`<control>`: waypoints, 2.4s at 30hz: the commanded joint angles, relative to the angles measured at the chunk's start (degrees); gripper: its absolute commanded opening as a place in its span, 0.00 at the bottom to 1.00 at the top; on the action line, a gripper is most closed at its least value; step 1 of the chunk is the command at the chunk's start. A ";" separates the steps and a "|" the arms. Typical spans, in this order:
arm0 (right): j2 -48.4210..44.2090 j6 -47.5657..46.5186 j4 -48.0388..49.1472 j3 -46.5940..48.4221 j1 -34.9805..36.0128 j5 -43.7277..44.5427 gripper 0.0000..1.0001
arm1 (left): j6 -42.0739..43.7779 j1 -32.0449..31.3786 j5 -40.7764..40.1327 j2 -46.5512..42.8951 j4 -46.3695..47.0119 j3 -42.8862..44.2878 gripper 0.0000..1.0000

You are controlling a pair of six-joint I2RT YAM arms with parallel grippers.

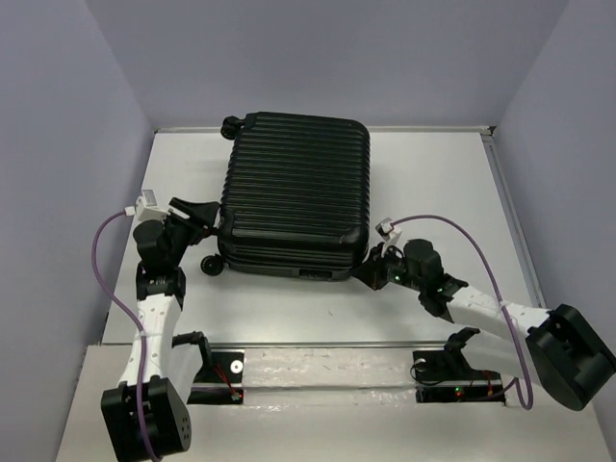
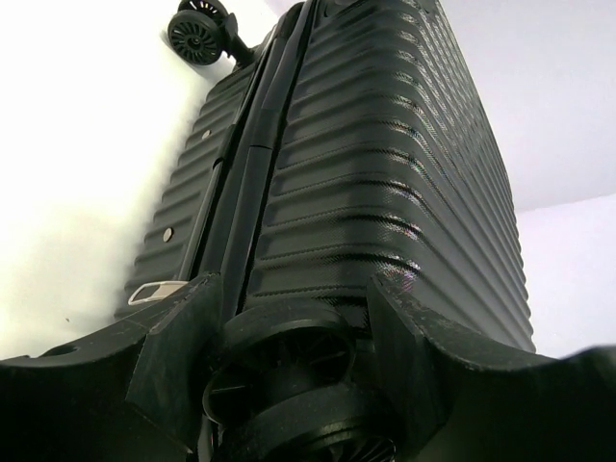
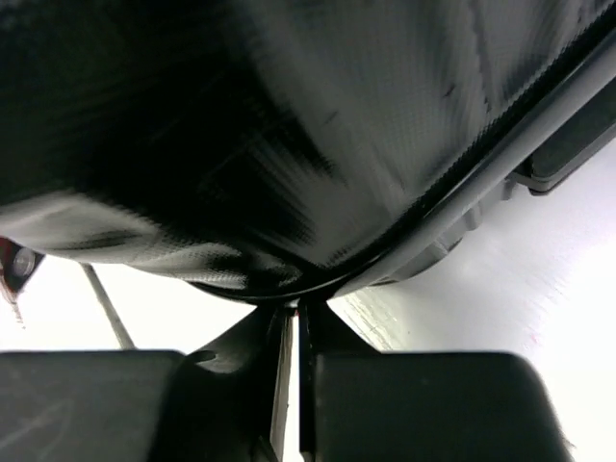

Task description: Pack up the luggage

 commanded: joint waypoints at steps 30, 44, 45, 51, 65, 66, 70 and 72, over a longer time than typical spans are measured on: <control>8.94 2.29 2.19 19.92 22.10 25.90 0.07 | -12.61 -55.52 -19.14 -4.67 5.62 -7.65 0.06; 14.00 9.32 22.47 15.50 27.68 28.84 0.07 | -12.95 -60.71 -5.96 21.47 11.01 25.85 0.06; 14.62 9.15 23.88 16.03 28.66 30.61 0.07 | -13.83 -60.89 -5.87 21.38 11.44 25.85 0.06; 23.47 7.30 53.33 16.13 32.71 49.14 0.07 | -22.62 -63.26 -7.79 20.24 19.78 23.93 0.06; 45.64 20.89 73.28 32.65 27.89 64.47 0.16 | -29.22 -71.96 -20.72 16.64 31.84 14.25 0.06; 48.26 25.79 73.89 33.17 26.23 61.95 0.20 | -29.13 -71.96 -20.98 16.37 32.01 13.90 0.06; 48.82 34.80 74.60 29.59 23.84 57.98 0.26 | -28.78 -71.88 -21.60 14.35 32.80 11.00 0.06; 46.45 36.65 74.60 23.97 23.22 56.04 0.43 | -28.34 -71.26 -23.34 12.33 32.80 9.95 0.06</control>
